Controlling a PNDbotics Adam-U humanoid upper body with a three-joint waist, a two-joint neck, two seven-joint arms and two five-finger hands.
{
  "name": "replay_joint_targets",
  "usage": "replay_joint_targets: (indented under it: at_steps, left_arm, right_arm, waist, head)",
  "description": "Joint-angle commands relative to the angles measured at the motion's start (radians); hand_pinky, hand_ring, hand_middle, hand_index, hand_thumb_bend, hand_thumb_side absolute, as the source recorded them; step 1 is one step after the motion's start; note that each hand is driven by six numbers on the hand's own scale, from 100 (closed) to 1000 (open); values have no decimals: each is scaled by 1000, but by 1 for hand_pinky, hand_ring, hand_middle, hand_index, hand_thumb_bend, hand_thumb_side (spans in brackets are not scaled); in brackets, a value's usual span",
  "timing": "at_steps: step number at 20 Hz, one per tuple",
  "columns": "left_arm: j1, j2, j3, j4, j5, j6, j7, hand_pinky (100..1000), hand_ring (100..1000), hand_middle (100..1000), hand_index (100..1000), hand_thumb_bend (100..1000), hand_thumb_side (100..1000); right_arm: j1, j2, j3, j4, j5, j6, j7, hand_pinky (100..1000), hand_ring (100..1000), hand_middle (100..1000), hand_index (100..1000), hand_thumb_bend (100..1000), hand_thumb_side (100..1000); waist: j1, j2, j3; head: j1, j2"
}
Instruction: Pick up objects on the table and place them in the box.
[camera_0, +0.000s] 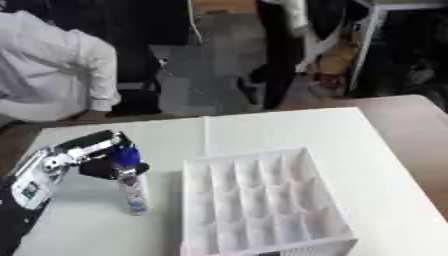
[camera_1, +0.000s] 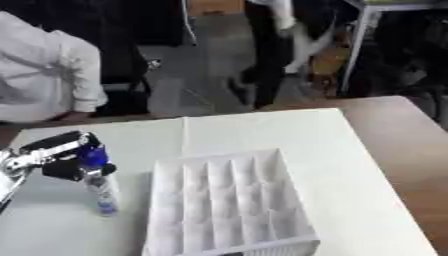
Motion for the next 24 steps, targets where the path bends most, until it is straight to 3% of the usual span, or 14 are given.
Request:
replay_joint_targets:
  at_steps: [1, 2, 14, 17, 18, 19, 24]
  left_arm:
    - [-14, 21, 11, -11, -5, -9, 28, 100, 100, 114, 455, 238, 865]
    - [-14, 22, 13, -13, -6, -16, 41, 100, 100, 100, 443, 201, 913]
    - [-22, 34, 17, -43, -3, -58, 124, 100, 100, 100, 420, 188, 895]
    - [-26, 40, 19, -75, 33, -57, 134, 100, 100, 100, 420, 187, 895]
    - [-27, 43, 19, -89, 48, -55, 137, 100, 100, 100, 420, 196, 940]
    - [-30, 47, 18, -106, 65, -55, 139, 100, 100, 100, 420, 188, 895]
    - [-43, 64, 3, -200, 178, -31, 134, 100, 100, 100, 419, 185, 891]
  right_arm:
    - [-16, -10, -6, -16, -5, 2, 4, 363, 466, 416, 546, 129, 699]
    - [-16, -10, -6, -16, -5, 1, 5, 363, 466, 416, 546, 129, 698]
    - [-11, -12, -8, -16, -4, 1, 5, 364, 466, 417, 547, 128, 697]
    - [-10, -13, -8, -16, -4, 1, 4, 364, 466, 417, 547, 128, 697]
    - [-9, -13, -8, -16, -4, 1, 4, 364, 466, 416, 547, 129, 696]
    - [-9, -14, -8, -16, -3, 1, 4, 364, 466, 417, 547, 129, 697]
    - [-6, -15, -8, -16, -3, 1, 4, 364, 466, 417, 547, 129, 696]
  waist:
    - [-3, -8, 0]
    - [-3, -8, 1]
    - [-3, -11, 4]
    - [-2, -12, 5]
    - [-2, -13, 6]
    - [-2, -13, 6]
    - [-1, -15, 8]
  head:
    - [5, -10]
    - [5, -9]
    - [3, -7]
    - [2, -6]
    - [2, -6]
    - [2, -5]
    - [-1, -4]
